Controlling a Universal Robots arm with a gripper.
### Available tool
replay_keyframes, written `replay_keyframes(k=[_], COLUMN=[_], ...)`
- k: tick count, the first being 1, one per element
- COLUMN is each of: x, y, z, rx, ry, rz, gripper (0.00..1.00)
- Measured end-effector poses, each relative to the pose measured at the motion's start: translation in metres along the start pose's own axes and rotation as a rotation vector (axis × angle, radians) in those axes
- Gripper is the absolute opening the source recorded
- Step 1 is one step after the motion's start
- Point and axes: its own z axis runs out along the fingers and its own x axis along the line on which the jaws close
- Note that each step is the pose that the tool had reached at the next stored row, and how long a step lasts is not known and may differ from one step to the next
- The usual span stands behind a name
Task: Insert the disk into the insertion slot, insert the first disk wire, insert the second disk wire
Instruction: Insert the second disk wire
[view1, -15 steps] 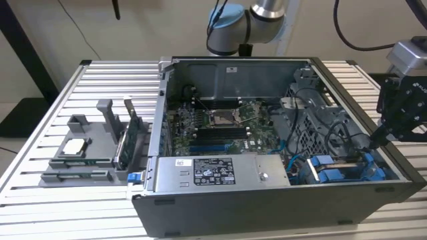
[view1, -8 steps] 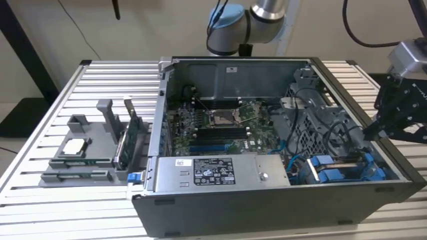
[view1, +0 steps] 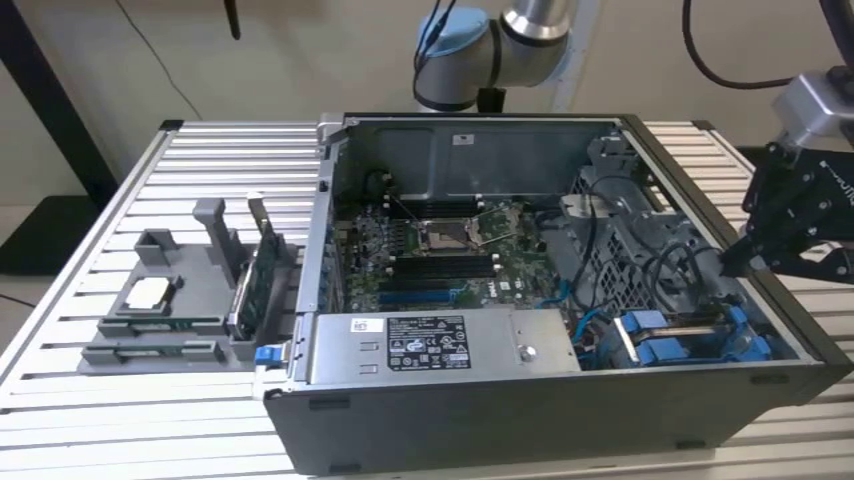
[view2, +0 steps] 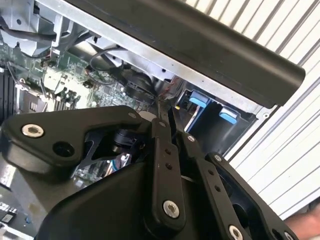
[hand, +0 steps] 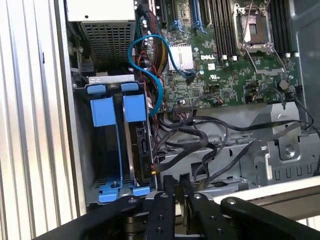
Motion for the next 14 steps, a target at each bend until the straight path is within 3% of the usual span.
replay_keyframes(k=[14], x=[0.0013], y=[0.0231], z=[-0.0058], rx=[-0.0176], ry=[-0.0022], rz=[0.003], gripper=[0.16])
